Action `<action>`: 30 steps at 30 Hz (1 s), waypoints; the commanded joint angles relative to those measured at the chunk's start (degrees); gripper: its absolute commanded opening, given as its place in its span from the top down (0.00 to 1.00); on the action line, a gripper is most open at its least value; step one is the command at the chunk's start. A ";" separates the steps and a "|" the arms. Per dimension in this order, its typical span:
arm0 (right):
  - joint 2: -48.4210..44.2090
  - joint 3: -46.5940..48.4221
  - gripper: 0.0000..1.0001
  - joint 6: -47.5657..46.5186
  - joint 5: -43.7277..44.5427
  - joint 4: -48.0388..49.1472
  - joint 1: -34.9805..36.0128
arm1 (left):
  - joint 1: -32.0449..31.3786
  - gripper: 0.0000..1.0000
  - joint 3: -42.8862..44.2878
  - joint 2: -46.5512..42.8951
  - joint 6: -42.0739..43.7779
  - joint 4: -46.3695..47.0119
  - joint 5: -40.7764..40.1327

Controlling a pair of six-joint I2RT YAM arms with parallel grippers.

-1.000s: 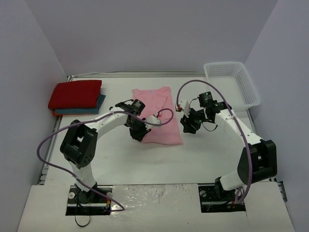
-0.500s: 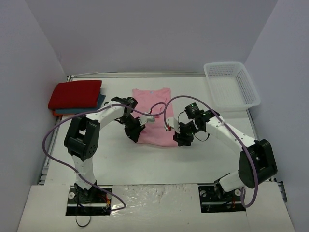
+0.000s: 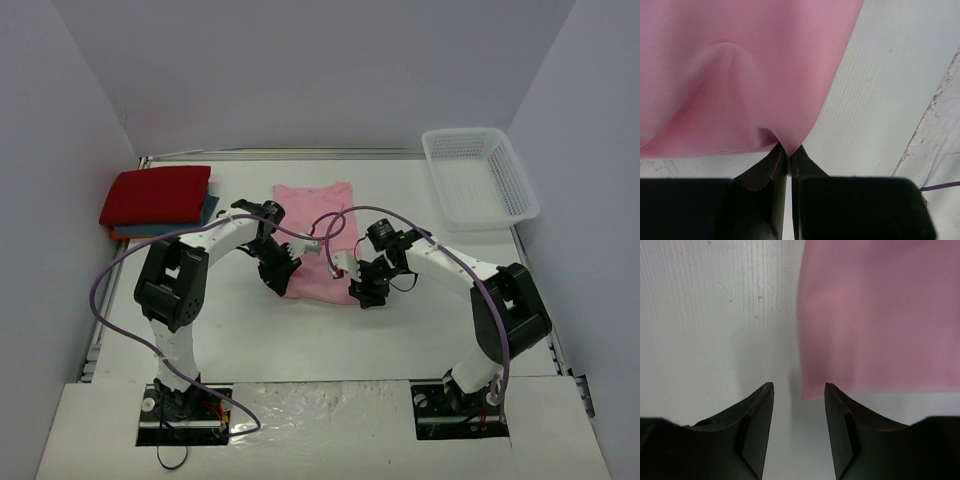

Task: Fold and stack the t-shirts
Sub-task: Grab one side of the 2/3 rectangular tshirt with both arms

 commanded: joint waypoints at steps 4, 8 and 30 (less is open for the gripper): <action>4.11 1.12 0.59 0.38 -0.58 1.49 2.34 | 0.55 0.98 1.91 0.76 1.68 -2.63 2.55; 7.28 1.12 0.59 0.56 1.44 2.63 3.31 | 0.82 0.98 1.91 0.85 1.94 -2.72 2.81; 6.42 -2.75 1.00 7.06 10.86 8.20 3.48 | 1.35 0.98 2.00 0.15 3.18 -4.83 3.69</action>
